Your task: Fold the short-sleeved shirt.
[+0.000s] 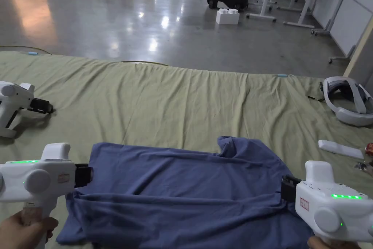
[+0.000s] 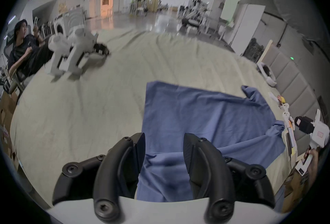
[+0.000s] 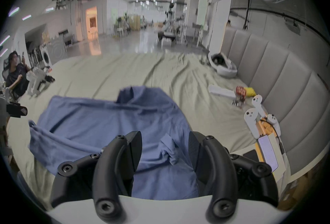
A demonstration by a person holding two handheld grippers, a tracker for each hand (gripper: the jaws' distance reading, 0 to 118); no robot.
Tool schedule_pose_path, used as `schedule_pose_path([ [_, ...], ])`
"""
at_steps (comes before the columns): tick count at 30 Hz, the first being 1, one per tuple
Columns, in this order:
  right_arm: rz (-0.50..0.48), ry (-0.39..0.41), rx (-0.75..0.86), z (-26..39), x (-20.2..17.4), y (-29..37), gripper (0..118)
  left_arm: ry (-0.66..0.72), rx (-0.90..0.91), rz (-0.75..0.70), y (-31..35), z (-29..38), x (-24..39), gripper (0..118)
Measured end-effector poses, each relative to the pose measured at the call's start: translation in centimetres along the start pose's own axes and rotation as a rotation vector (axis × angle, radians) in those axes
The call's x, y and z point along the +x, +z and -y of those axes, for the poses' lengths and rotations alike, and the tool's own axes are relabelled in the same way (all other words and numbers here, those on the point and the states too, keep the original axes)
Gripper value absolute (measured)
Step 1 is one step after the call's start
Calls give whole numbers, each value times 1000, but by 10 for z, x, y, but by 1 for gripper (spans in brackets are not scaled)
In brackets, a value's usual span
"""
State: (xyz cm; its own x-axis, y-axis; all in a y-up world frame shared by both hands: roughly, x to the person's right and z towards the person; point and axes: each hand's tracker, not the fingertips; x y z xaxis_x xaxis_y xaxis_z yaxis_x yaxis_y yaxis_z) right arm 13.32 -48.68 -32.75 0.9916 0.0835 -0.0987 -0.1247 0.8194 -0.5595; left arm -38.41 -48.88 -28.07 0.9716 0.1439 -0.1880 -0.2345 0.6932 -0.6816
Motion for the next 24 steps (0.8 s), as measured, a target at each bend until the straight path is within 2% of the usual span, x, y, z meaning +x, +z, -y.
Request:
schedule_pose_path([
  [3, -33, -21, 149, 2, -13, 33, 58, -63, 133, -3, 28, 7, 17, 52],
  [5, -36, -29, 231, 5, -27, 54, 48, -107, 225, -22, 47, 15, 31, 52],
  [8, -18, -44, 314, 10, -46, 75, 40, -130, 361, -72, 77, 32, 50, 51],
  [12, -31, -88, 370, 17, -62, 91, 20, -111, 411, -93, 83, 48, 50, 20],
  [15, 2, -62, 420, 23, -73, 100, 8, -77, 457, -76, 93, 58, 52, 3],
  [21, -6, -59, 430, 26, -78, 110, 7, -98, 486, -88, 99, 69, 41, 2],
  [24, -4, -64, 418, 28, -75, 109, 7, -84, 425, -92, 97, 75, 30, 2],
])
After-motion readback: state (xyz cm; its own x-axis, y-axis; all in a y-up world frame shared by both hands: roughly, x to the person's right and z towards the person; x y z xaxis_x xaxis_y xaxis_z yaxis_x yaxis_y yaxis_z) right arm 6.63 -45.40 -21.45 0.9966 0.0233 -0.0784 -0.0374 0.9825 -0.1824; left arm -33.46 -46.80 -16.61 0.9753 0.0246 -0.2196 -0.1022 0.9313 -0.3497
